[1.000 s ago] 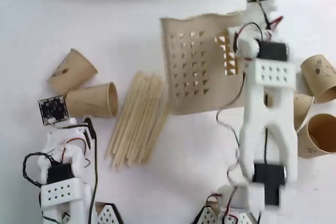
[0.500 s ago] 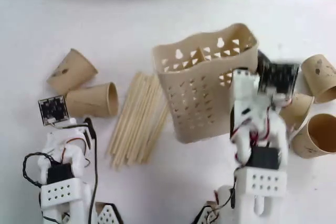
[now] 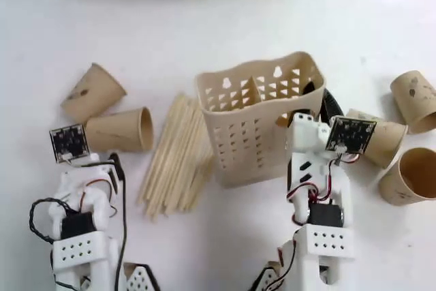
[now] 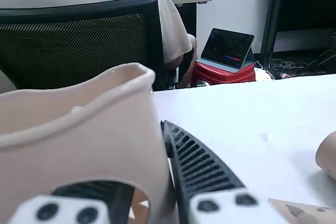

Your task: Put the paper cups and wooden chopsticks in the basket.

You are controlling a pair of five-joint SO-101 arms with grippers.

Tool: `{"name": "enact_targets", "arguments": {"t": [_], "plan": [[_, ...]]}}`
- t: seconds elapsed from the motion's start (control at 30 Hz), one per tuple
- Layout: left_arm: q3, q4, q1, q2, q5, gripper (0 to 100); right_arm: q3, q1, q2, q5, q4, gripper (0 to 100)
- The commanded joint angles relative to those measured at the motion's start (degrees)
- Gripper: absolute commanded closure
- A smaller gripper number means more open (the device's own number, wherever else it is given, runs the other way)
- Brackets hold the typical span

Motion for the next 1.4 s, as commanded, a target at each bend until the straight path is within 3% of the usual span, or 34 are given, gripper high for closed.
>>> {"name": "enact_targets", "arguments": {"t": [0.0, 0.13, 0.23, 0.37, 0.47, 0.53, 0.6, 0.87, 1.13, 1.37], "plan": [[-0.3, 0.2, -0.3, -0.5, 0.3, 80, 0.8, 0.0, -0.3, -0.9, -2.0, 93.7], [-0.3, 0.2, -0.3, -0.5, 0.3, 80, 4.7, 0.7, -2.4, -0.8, -1.9, 77.4], [-0.3, 0.2, -0.3, -0.5, 0.3, 80, 7.7, 2.2, -5.2, -0.5, -1.8, 73.0], [-0.3, 0.2, -0.3, -0.5, 0.3, 80, 11.8, 4.8, -10.3, -0.4, -1.3, 79.8], [-0.3, 0.2, -0.3, -0.5, 0.3, 80, 11.3, 6.6, -15.0, 0.5, 4.5, 91.6], [-0.3, 0.2, -0.3, -0.5, 0.3, 80, 11.6, 5.5, -18.1, 7.5, 5.2, 98.5], [-0.3, 0.2, -0.3, -0.5, 0.3, 80, 11.6, 3.5, -21.1, 10.7, 6.0, 97.6], [-0.3, 0.2, -0.3, -0.5, 0.3, 80, 11.3, -0.8, -30.0, 7.4, 4.6, 98.1], [-0.3, 0.2, 0.0, -0.5, 0.4, 80, 2.5, -3.3, -30.2, 3.8, 16.7, 98.1], [-0.3, 0.4, 9.1, -0.5, 0.2, 80, 0.0, -3.6, -30.5, 3.2, 22.0, 98.1]]}}
